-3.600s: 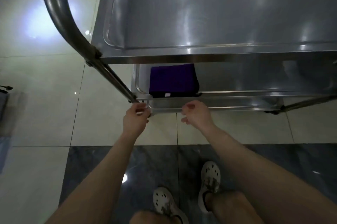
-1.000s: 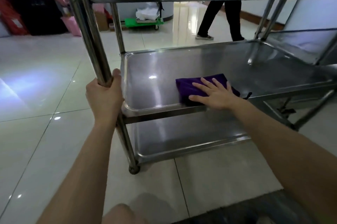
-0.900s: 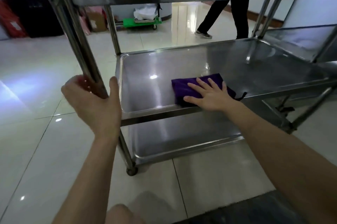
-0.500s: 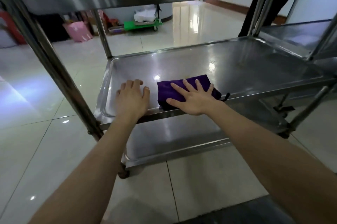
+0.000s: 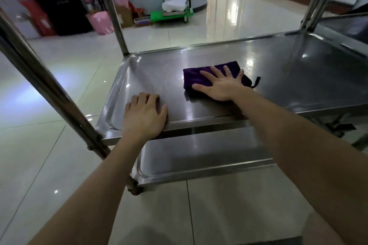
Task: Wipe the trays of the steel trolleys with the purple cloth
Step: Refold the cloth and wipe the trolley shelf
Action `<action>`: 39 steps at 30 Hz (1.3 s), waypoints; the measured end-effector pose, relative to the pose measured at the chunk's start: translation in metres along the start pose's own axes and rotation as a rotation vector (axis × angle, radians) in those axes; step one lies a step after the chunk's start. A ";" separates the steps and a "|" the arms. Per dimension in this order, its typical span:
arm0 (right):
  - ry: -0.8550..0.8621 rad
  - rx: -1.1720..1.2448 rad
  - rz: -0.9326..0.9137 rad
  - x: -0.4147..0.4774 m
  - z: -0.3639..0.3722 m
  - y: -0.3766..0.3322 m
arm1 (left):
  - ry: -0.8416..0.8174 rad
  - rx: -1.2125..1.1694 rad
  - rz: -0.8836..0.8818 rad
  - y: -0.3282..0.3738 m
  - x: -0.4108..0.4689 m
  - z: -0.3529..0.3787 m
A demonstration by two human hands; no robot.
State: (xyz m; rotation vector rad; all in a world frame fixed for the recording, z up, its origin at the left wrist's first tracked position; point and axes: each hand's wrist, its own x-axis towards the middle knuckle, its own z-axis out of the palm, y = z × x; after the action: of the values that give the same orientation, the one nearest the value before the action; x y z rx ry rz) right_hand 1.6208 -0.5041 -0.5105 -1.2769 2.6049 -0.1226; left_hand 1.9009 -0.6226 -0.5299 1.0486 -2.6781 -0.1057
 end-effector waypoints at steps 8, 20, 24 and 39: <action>-0.008 -0.077 -0.071 0.098 -0.010 -0.061 | 0.060 0.031 -0.024 0.002 -0.002 0.003; -0.009 -0.057 -0.313 -0.003 0.028 -0.056 | 0.115 -0.051 -0.078 -0.006 0.003 0.003; -0.036 -0.052 -0.343 -0.054 0.026 -0.001 | 0.079 -0.040 -0.090 -0.009 0.006 0.001; 0.002 0.012 -0.022 -0.099 -0.005 0.170 | 0.051 -0.096 0.064 0.175 0.040 0.019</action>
State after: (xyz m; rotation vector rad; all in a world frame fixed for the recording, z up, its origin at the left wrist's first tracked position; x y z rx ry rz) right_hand 1.5473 -0.3218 -0.5189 -1.3022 2.5885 -0.1425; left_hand 1.7531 -0.5213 -0.5108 0.9232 -2.6300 -0.1900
